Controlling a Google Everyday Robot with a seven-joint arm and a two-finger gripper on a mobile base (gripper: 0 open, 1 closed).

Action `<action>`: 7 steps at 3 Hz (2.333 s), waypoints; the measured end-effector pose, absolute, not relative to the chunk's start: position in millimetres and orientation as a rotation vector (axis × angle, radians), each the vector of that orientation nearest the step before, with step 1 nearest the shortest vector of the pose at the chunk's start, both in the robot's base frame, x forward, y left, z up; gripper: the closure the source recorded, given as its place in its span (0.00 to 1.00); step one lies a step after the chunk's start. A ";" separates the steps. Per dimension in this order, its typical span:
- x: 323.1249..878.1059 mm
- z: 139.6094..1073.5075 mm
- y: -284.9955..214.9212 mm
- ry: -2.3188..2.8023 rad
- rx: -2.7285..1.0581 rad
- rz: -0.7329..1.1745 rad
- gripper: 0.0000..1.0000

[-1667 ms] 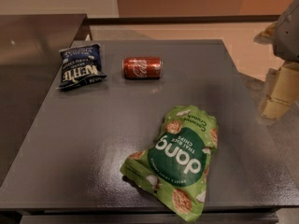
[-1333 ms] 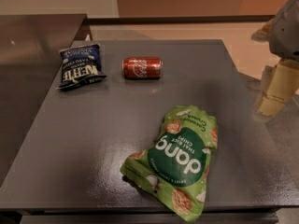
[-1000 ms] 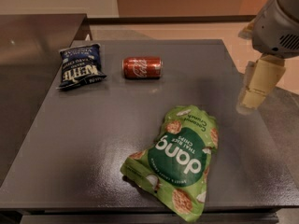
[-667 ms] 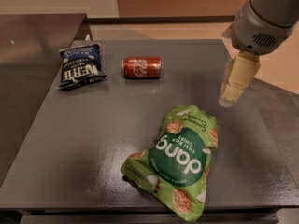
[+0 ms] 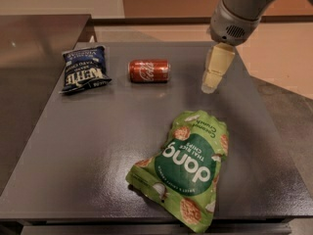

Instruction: Place coke can upright

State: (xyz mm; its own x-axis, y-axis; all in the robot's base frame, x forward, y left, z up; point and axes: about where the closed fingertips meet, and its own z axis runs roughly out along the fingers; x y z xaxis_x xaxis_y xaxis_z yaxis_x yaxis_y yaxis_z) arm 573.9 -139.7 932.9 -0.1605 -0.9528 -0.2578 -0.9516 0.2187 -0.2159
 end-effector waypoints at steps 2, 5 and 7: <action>642.7 922.1 -87.1 2.096 -1.861 0.033 0.00; 650.1 894.4 -10.7 1.994 -2.037 0.093 0.00; 650.0 862.4 15.5 2.012 -2.123 0.051 0.00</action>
Offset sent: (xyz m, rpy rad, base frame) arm 0.1009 0.0874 -0.0143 0.0030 0.0306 0.1430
